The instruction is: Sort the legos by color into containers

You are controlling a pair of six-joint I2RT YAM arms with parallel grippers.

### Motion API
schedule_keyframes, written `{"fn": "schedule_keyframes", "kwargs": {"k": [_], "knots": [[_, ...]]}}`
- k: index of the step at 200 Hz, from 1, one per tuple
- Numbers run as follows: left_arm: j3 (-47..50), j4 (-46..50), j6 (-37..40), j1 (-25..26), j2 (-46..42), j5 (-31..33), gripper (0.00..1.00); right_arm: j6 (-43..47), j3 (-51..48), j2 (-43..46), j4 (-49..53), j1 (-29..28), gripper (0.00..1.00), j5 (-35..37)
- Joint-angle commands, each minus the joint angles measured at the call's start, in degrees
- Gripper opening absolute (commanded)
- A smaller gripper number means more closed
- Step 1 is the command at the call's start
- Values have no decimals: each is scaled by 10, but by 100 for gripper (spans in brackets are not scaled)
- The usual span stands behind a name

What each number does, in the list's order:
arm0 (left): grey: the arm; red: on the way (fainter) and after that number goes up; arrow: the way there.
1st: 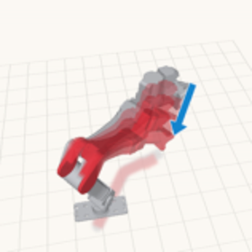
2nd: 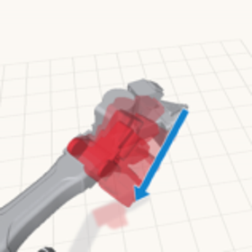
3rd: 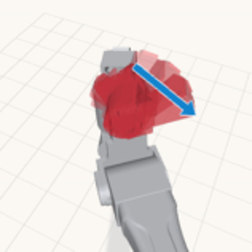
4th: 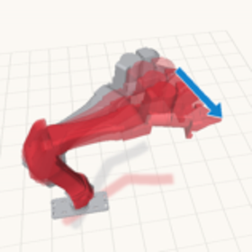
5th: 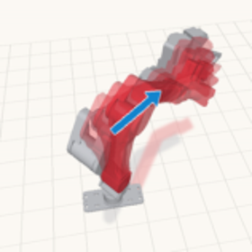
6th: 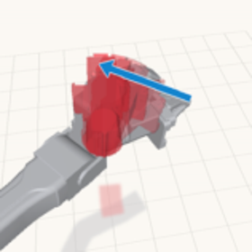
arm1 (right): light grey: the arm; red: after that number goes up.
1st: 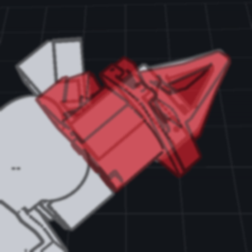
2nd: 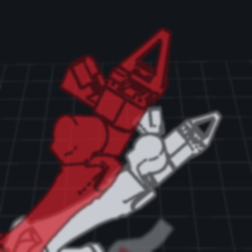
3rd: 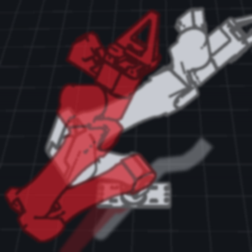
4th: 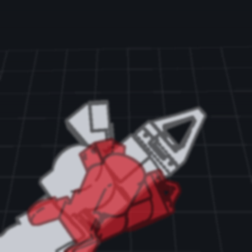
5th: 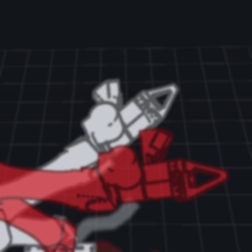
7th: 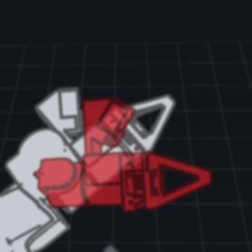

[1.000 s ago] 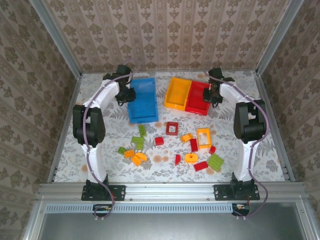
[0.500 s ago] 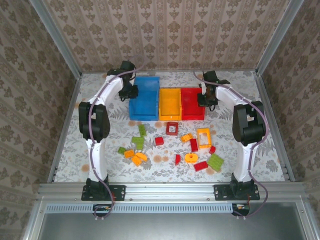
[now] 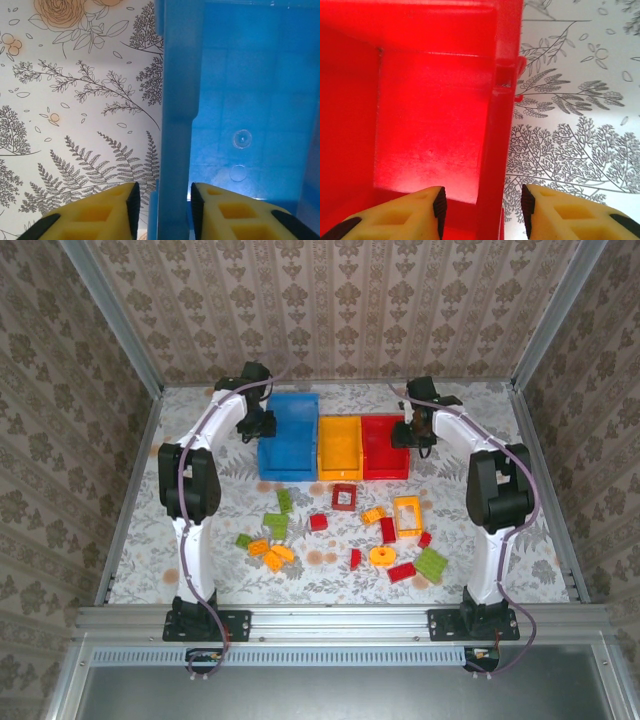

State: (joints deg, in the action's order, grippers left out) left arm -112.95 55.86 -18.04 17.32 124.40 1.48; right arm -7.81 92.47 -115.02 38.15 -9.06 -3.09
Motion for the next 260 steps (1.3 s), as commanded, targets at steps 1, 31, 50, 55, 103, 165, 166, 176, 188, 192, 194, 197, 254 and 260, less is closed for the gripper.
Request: {"fn": "schedule_keyframes", "kwargs": {"k": [1, 31, 50, 55, 103, 165, 166, 176, 188, 192, 194, 197, 254, 260], "knots": [[0, 15, -39, 4, -45, -1, 41, -26, -18, 74, 14, 9, 49, 26], [66, -26, -83, 11, -127, -14, 56, -63, -112, 178, -7, 17, 49, 38], [142, -70, -104, 21, -195, -45, 57, -84, -187, 246, -10, 16, 49, 26], [163, -81, -107, 24, -214, -55, 57, -90, -206, 262, -9, 17, 49, 20], [365, -164, -131, 84, -386, -121, 58, -131, -340, 395, 22, 13, 48, -15], [527, -137, -222, 201, -503, -97, 57, -168, -410, 482, 52, -22, 46, -19], [528, -135, -224, 203, -503, -96, 57, -168, -410, 483, 52, -23, 46, -19], [540, -124, -241, 215, -514, -85, 57, -174, -415, 493, 54, -35, 46, -20], [552, -111, -257, 228, -526, -71, 56, -180, -422, 503, 54, -54, 46, -24], [557, -109, -261, 233, -531, -68, 56, -181, -424, 505, 53, -63, 46, -26], [561, -109, -261, 235, -533, -67, 56, -181, -425, 506, 53, -67, 46, -26], [565, -109, -264, 236, -537, -65, 56, -181, -426, 508, 51, -75, 46, -26], [599, -113, -286, 259, -587, -41, 55, -211, -442, 525, 62, -163, 45, 1], [600, -117, -285, 262, -590, -42, 55, -219, -444, 527, 67, -169, 44, 4]]}}
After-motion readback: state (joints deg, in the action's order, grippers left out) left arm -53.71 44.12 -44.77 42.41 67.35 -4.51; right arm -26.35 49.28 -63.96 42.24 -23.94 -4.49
